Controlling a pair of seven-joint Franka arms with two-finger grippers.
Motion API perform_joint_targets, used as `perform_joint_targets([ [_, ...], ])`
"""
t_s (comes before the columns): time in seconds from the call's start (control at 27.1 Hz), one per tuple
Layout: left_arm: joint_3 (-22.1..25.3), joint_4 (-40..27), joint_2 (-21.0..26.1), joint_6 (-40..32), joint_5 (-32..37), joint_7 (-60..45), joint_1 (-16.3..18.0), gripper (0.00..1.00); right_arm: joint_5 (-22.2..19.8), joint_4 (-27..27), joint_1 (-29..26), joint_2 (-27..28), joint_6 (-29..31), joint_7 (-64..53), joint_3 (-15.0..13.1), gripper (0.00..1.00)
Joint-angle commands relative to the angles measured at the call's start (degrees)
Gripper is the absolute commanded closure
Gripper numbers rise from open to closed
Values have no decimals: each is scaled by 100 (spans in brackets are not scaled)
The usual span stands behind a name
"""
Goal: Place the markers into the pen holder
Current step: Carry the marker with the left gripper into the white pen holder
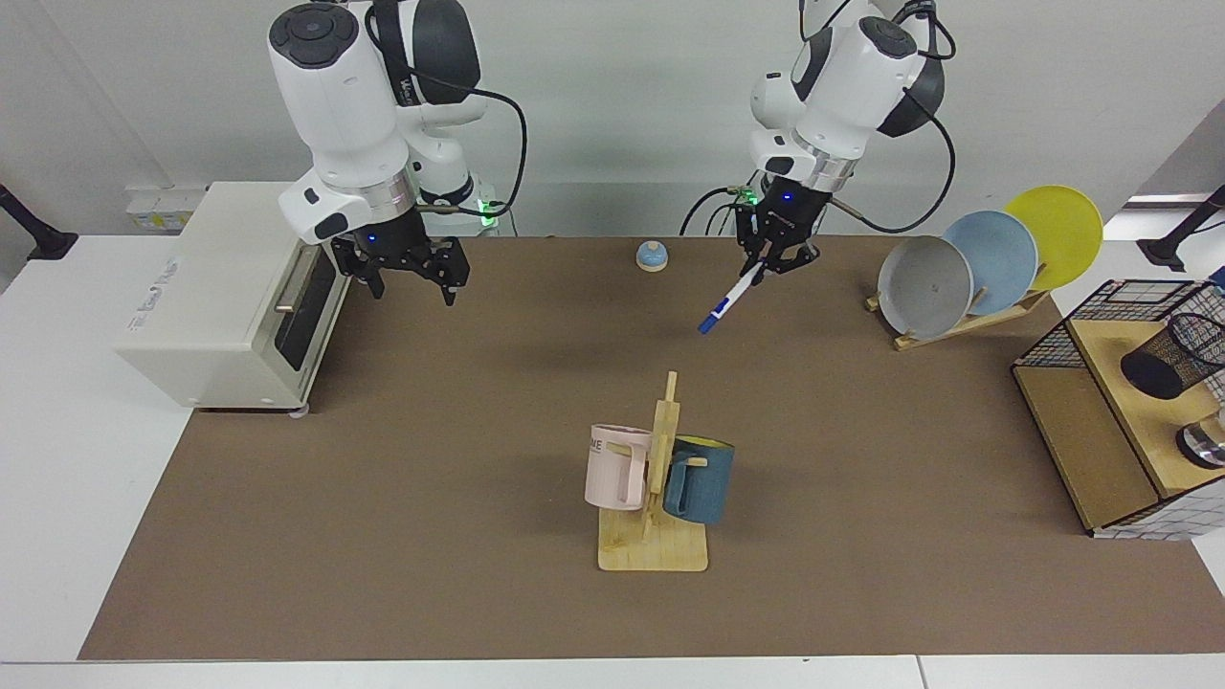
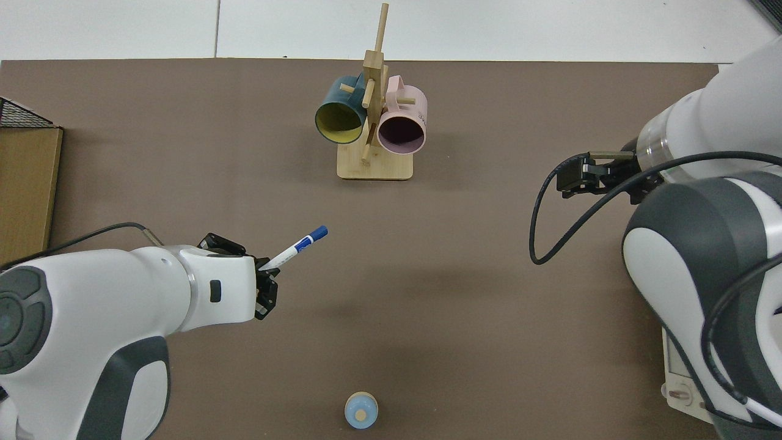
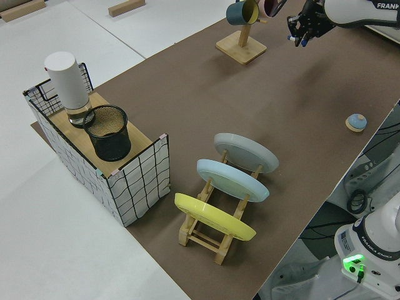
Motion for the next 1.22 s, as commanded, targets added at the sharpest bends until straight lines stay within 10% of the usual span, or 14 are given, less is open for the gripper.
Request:
perform_joint_targets([
  [0.0,-13,245,61,-535,685,71,291,100,-207,-133,-103,-172,-12,-342,62,0],
  [1.18,40,2020,879,-1548,4448,3182,1943,100,-49,-696,-612,-805,-39,-888,62,0],
])
